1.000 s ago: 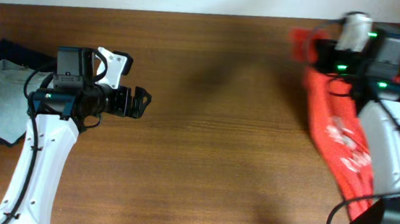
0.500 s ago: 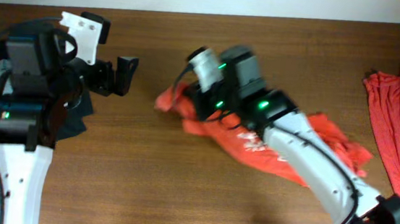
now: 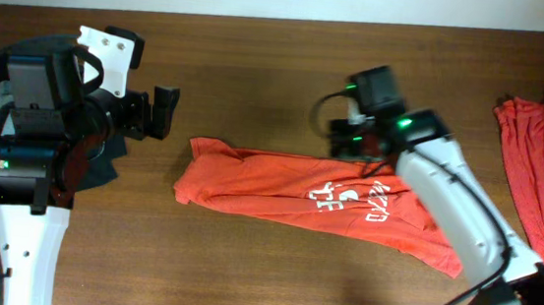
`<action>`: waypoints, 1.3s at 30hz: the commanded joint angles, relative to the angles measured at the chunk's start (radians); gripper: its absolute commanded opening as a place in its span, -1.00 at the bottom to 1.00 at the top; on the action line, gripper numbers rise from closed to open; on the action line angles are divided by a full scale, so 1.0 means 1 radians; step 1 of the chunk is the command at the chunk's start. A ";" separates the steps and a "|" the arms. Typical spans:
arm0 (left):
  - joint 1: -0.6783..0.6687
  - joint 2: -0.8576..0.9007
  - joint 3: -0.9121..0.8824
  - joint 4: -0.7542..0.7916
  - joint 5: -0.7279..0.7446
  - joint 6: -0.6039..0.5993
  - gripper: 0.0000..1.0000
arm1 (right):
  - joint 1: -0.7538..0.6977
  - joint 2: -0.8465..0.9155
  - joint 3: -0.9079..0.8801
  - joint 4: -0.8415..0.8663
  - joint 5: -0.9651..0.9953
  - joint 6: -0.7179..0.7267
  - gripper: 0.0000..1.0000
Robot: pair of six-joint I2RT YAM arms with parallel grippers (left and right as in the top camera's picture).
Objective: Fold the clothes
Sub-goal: 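Drag the orange shirt leftward onto the table center with the right gripper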
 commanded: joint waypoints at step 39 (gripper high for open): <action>0.003 0.000 0.013 -0.013 0.079 -0.003 0.99 | -0.738 -0.172 -0.225 -0.061 -0.405 -0.090 -0.92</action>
